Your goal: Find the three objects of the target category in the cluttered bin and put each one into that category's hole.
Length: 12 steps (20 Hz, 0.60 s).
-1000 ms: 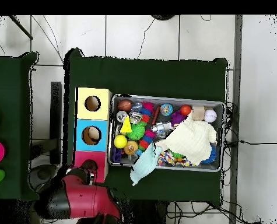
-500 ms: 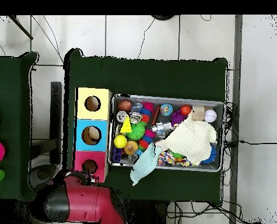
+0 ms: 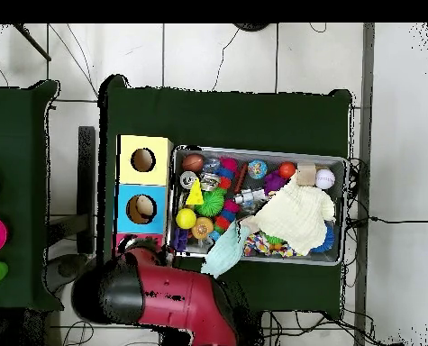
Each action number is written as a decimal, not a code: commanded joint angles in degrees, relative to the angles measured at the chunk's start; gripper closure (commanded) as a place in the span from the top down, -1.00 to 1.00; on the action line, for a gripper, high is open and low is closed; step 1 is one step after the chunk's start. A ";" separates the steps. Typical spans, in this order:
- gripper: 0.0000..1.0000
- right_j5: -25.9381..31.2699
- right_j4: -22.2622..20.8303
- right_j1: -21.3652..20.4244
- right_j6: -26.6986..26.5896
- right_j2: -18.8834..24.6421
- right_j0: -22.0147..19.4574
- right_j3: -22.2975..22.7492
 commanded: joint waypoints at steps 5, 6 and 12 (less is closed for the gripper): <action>-1.00 10.46 -7.47 0.89 -10.76 9.28 -12.29 -11.83; -1.00 10.78 -7.92 0.90 -11.48 9.94 -13.56 -12.27; -1.00 11.03 -10.92 2.08 -16.13 14.84 -22.06 -13.70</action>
